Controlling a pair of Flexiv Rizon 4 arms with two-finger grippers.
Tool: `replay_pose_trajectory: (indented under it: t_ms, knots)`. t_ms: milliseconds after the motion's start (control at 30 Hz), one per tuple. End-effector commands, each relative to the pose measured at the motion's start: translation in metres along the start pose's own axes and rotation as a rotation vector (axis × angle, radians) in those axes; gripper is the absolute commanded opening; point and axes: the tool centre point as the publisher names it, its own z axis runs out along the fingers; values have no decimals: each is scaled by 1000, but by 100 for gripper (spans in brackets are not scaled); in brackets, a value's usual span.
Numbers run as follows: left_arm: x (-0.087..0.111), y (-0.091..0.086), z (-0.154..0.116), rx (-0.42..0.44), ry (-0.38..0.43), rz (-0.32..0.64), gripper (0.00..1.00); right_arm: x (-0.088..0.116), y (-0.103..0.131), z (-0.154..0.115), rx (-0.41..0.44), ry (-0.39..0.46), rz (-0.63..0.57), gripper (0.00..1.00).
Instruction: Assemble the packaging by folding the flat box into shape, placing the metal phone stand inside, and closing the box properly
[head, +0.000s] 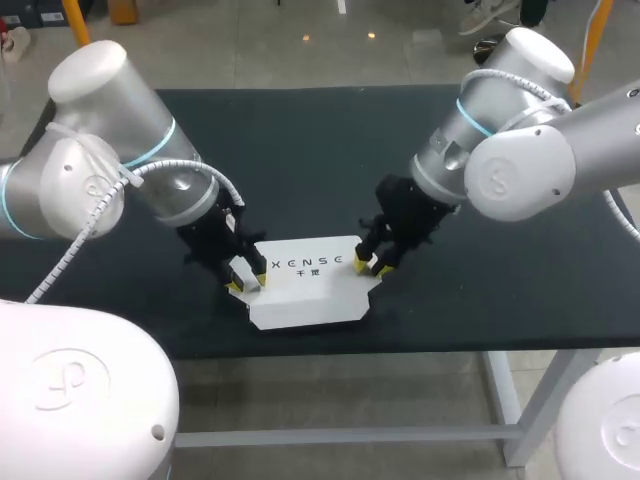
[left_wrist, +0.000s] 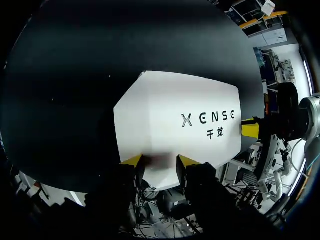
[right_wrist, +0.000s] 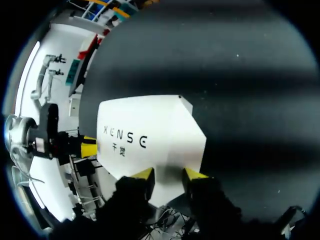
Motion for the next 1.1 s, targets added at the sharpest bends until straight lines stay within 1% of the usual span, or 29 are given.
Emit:
replay_pose_trajectory:
  t_ms: [33, 600, 733, 900, 1100]
  knots:
    - [0, 3, 2, 17, -12, 8, 47, 0, -1, 2, -4, -6, -5, 41]
    - [-9, 3, 7, 35, -1, 15, 47, -6, -4, 7, -12, -1, -15, 42]
    - [-12, 3, 9, 40, 14, 13, 46, -7, -5, 8, -15, 2, -18, 42]
    - [-13, 2, 11, 39, 24, 11, 45, -9, -5, 10, -23, 13, -23, 42]
    - [-14, 0, 14, 39, 47, 14, 45, -9, -5, 13, -47, 50, -44, 42]
